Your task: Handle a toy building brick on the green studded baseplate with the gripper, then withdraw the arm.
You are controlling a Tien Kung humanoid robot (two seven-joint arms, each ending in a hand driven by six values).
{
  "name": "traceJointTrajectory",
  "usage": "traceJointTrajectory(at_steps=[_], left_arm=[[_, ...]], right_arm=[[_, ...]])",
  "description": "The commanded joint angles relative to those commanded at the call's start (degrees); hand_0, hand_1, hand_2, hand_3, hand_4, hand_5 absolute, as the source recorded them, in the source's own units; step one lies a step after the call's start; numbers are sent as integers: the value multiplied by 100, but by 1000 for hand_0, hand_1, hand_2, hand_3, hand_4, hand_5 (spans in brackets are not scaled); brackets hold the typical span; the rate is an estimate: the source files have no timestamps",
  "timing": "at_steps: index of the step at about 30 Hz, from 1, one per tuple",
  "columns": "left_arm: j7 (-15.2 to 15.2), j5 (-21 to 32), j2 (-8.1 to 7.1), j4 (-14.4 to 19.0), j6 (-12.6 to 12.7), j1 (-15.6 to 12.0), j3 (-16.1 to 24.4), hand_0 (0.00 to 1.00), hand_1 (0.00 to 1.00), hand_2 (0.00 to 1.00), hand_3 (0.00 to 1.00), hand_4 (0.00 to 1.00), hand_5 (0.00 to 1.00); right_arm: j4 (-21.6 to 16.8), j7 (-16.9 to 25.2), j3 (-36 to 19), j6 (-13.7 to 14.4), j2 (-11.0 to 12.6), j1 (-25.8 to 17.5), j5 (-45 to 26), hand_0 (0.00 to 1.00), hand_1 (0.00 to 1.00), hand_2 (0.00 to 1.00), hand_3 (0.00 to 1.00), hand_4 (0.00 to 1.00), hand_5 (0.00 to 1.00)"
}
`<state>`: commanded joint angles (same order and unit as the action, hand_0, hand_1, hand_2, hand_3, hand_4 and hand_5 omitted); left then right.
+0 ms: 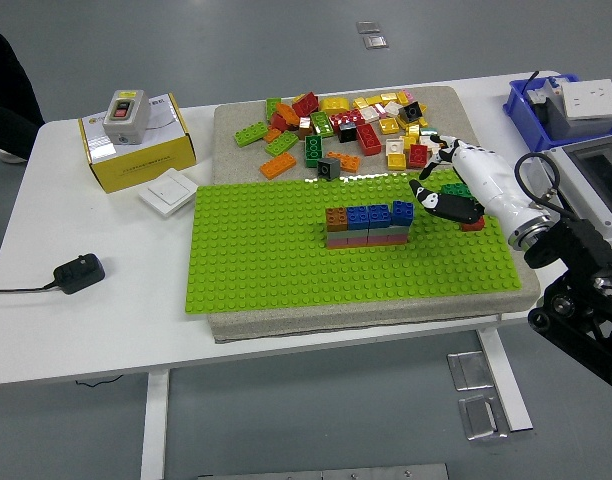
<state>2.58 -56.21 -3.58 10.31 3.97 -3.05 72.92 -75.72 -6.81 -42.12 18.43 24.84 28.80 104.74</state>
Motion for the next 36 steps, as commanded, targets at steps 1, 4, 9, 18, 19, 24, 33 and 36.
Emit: traceJointTrajectory(at_steps=[1,4,9,18,19,24,33,36], left_arm=[[-2,-2,-1,0,0,-3,1,659,657,570,594,143,680],[-4,-7,-4,0,1,-5,1,659,657,571,594,144,681],[-2,-12,-5,0,-2,0,-11,659,657,571,594,144,681],[-8,-25,-11,0,-3,1,-6,659,657,571,594,149,685],[-8,-26,-13,0,-4,1,-6,659,657,571,594,149,685],[-1,-27,-18,0,-5,11,-15,659,657,571,594,151,686],[2,-16,-15,0,-8,30,-29,659,657,572,594,153,688],[3,-11,-14,0,-8,36,-35,659,656,571,594,154,688]], right_arm=[[16,4,13,3,-12,5,-21,834,875,953,526,607,632],[72,21,73,15,-63,22,-87,836,875,959,542,606,635],[316,68,271,27,-224,62,-253,836,875,959,542,606,635],[671,135,511,12,-371,128,-479,843,875,962,551,603,636],[691,139,520,9,-375,135,-490,843,875,962,551,603,636],[757,151,568,4,-400,185,-540,843,874,962,552,600,633],[811,141,707,6,-471,250,-571,843,873,962,556,600,631],[810,132,720,5,-478,261,-560,846,873,963,557,599,632]])
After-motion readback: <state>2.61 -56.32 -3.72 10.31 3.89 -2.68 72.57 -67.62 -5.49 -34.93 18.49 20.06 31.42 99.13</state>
